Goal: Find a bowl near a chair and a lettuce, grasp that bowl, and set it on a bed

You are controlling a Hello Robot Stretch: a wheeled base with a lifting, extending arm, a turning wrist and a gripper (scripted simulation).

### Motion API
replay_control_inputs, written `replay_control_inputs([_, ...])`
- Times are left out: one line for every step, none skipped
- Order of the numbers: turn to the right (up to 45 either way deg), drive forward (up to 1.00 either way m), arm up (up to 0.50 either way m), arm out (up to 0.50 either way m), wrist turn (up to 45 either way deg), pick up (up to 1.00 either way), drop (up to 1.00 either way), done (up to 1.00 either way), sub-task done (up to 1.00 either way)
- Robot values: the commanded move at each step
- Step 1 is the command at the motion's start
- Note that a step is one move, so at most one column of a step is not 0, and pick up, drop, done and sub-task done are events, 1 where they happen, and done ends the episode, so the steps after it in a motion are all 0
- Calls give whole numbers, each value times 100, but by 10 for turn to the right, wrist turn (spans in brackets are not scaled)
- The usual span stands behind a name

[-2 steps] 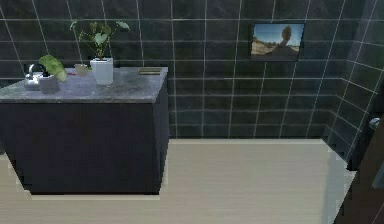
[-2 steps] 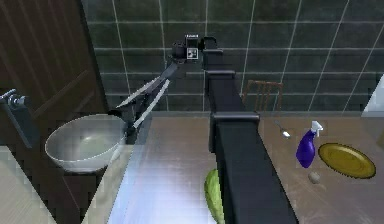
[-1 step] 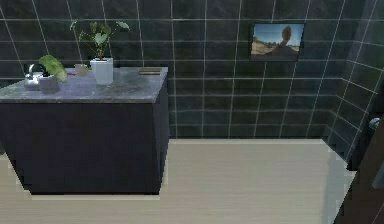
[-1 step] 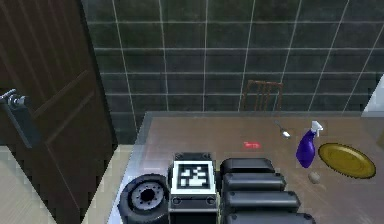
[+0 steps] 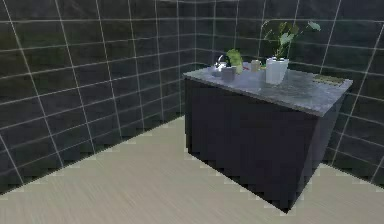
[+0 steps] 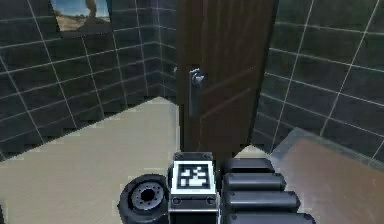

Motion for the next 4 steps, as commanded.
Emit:
replay_control_inputs([-240, 0, 0, 0, 0, 0, 0, 0, 0])
replay_control_inputs([-30, 0, 0, 0, 0, 0, 0, 0, 0])
replay_control_inputs([0, 30, 0, 0, 0, 0, 0, 0, 0])
replay_control_inputs([450, 0, 0, 0, 0, 0, 0, 0, 0])
